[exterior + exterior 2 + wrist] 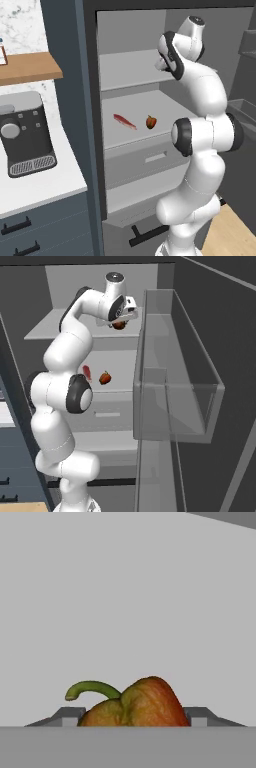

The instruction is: Place one bell pepper and one steak in each tupperware on the nearby counter, to pack two identical lunches.

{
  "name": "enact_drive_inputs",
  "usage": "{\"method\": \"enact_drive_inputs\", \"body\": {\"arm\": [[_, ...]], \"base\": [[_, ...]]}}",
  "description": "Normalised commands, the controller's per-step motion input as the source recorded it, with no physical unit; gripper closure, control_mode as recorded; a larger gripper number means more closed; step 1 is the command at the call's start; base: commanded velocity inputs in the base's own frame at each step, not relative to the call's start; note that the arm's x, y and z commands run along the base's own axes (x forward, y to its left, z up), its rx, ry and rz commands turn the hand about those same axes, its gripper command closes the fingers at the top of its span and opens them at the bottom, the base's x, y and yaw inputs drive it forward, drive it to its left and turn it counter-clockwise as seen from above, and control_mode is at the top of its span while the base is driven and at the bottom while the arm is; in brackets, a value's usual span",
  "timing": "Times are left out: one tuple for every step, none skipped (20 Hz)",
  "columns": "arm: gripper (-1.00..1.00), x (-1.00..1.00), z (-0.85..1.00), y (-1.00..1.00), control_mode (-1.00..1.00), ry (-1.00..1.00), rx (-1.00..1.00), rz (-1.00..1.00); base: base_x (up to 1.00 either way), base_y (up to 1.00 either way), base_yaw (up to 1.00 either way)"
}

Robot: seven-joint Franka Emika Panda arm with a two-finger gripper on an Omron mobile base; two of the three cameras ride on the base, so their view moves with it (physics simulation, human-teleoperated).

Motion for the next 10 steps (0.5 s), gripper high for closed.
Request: {"method": "enact_drive_inputs", "body": {"arm": [[1.00, 0.00, -0.05, 0.39, -1.00, -0.07, 0.05, -0.01], [1.00, 0.00, 0.00, 0.36, -1.00, -0.10, 0.13, -0.02], [1.00, 0.00, 0.00, 0.41, -1.00, -0.10, 0.17, -0.03], [1.00, 0.00, 0.00, 0.44, -1.00, -0.13, 0.21, -0.07], [1.00, 0.00, 0.00, 0.44, -1.00, -0.15, 0.24, -0.09], [1.00, -0.09, 0.00, 0.33, -1.00, -0.18, 0.27, -0.14], [1.00, -0.26, 0.00, 0.34, -1.00, -0.24, 0.28, -0.16], [1.00, -0.40, 0.00, 0.42, -1.00, -0.23, 0.27, -0.18], [1.00, -0.49, 0.00, 0.40, -1.00, -0.22, 0.22, -0.20], [1.00, -0.62, 0.00, 0.50, -1.00, -0.15, 0.09, -0.22]], "base": [[0.00, 0.00, 0.00], [0.00, 0.00, 0.00], [0.00, 0.00, 0.00], [0.00, 0.00, 0.00], [0.00, 0.00, 0.00], [0.00, 0.00, 0.00], [0.00, 0.00, 0.00], [0.00, 0.00, 0.00], [0.00, 0.00, 0.00], [0.00, 0.00, 0.00]]}}
